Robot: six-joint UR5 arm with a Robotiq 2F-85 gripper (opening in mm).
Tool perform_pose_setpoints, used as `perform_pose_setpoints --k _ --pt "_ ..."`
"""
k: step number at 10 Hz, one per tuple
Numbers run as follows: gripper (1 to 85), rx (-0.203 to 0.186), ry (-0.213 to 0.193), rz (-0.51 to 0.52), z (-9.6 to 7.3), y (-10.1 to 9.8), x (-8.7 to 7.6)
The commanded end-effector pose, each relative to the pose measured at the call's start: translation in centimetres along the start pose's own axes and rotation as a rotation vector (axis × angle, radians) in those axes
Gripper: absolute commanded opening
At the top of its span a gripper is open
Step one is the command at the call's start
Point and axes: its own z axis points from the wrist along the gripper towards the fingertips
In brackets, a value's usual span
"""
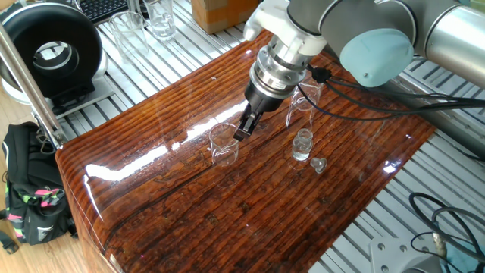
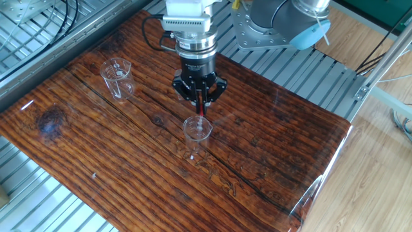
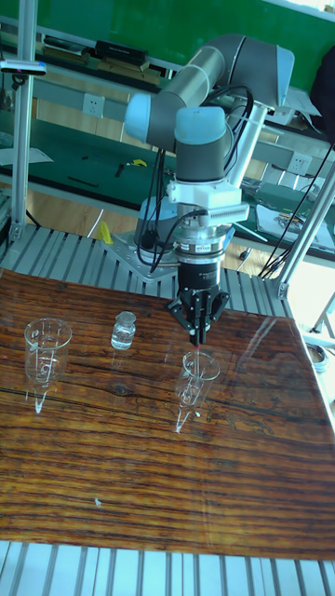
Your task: Transfer liquid using a dropper
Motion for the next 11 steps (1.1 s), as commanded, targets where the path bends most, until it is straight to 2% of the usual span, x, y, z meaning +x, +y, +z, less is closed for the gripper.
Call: perform_pose_setpoints --k 1,3,5,8,11 --pt "15.7 -0.004 -0.007 0.011 -0.6 0.1 -0.3" --pt "14.3 0.001 -0.004 0.009 -1.1 0.0 -0.5" --pt "12.0 0.004 0.010 0.007 -2.2 -0.2 -0.7" --pt "3.0 0.008 0.026 0.024 -2.9 -0.2 -0.8" --pt "2.0 -0.012 0.034 0.028 -3.2 0.4 -1.0"
